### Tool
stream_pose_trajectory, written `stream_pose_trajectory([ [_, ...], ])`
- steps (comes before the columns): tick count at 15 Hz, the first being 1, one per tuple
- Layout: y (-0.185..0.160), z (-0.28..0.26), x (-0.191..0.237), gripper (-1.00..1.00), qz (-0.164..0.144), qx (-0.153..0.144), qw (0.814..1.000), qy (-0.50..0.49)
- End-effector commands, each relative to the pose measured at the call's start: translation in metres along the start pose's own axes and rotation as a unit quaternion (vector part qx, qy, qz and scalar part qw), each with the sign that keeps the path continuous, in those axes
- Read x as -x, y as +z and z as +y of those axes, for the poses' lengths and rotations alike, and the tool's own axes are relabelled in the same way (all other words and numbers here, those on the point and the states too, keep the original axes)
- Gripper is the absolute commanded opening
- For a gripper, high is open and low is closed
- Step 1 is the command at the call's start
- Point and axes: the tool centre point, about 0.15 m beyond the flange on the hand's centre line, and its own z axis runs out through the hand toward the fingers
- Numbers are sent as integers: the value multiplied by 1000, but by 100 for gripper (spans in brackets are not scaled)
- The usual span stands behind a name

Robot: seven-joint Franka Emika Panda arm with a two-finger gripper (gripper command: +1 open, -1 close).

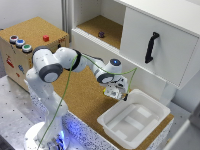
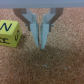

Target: Slide the yellow block to the left

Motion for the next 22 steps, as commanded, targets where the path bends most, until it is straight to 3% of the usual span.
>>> stream_pose_trajectory([
  [1,11,-7,-13,-100,-7,-16,1000,14],
  [22,7,-147,-37,-100,-49,-30,996,67],
])
